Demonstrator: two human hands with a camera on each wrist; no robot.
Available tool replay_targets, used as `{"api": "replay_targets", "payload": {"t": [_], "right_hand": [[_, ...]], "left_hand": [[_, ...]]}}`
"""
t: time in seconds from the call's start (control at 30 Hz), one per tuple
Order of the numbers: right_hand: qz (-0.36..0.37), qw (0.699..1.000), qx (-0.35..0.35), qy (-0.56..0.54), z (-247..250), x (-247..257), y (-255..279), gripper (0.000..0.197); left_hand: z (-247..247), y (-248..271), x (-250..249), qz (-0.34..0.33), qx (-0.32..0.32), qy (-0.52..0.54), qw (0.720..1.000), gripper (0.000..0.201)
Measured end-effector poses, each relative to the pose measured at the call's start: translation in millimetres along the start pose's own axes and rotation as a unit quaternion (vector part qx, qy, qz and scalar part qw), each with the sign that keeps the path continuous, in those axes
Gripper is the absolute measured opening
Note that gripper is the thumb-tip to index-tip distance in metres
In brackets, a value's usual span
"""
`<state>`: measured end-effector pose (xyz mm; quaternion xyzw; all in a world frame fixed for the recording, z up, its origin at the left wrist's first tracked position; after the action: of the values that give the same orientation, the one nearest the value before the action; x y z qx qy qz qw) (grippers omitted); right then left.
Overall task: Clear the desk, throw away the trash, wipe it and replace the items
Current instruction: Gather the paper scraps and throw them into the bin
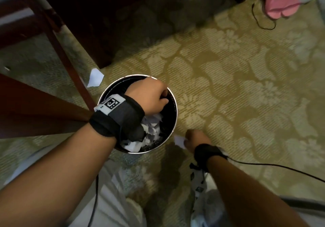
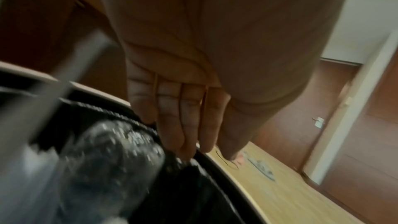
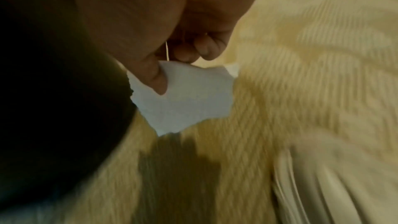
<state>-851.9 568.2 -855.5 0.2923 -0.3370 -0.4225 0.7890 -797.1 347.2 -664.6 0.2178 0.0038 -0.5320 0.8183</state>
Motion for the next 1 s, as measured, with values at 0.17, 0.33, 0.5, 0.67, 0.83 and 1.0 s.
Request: {"api": "replay_targets", "payload": {"t": [0.17, 0.33, 0.5, 0.67, 0.83, 1.0], "right_hand": [[0.081, 0.978, -0.151, -0.119, 172, 67, 33, 0.024], [0.278, 0.947, -0.116, -0.110, 208, 182, 87, 0.012], [0.382, 0.903, -0.014, 0.195, 111, 249, 87, 0.007], [0.332, 0.874, 0.081, 0.345, 22, 239, 52, 0.034], [0.298, 0.877, 0.143, 0.350, 12, 217, 61, 0.038], [0.304, 0.912, 0.103, 0.257, 82, 229, 109, 0.042]], "left_hand": [[33, 8, 38, 0.096, -0.053, 0.018, 0.994, 0.017], [52, 32, 70, 0.174, -0.085, 0.019, 0.981, 0.014], [52, 37, 64, 0.192, -0.083, 0.038, 0.977, 0.016], [57, 48, 71, 0.254, -0.078, 0.017, 0.964, 0.019], [51, 66, 70, 0.279, -0.042, 0.021, 0.959, 0.021], [70, 95, 41, 0.268, -0.007, 0.100, 0.958, 0.025]]}}
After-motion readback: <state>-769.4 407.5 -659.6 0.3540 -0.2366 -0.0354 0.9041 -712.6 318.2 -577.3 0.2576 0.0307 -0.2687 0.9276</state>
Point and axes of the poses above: each hand's wrist, its own y-axis away from the middle knuckle, its own z-axis out of the back of the hand, x = y × z, the point moved 9 cm from there along -y, towards the middle knuckle, and after that the axes turned 9 degrees about -y, right-handed, at the moved point
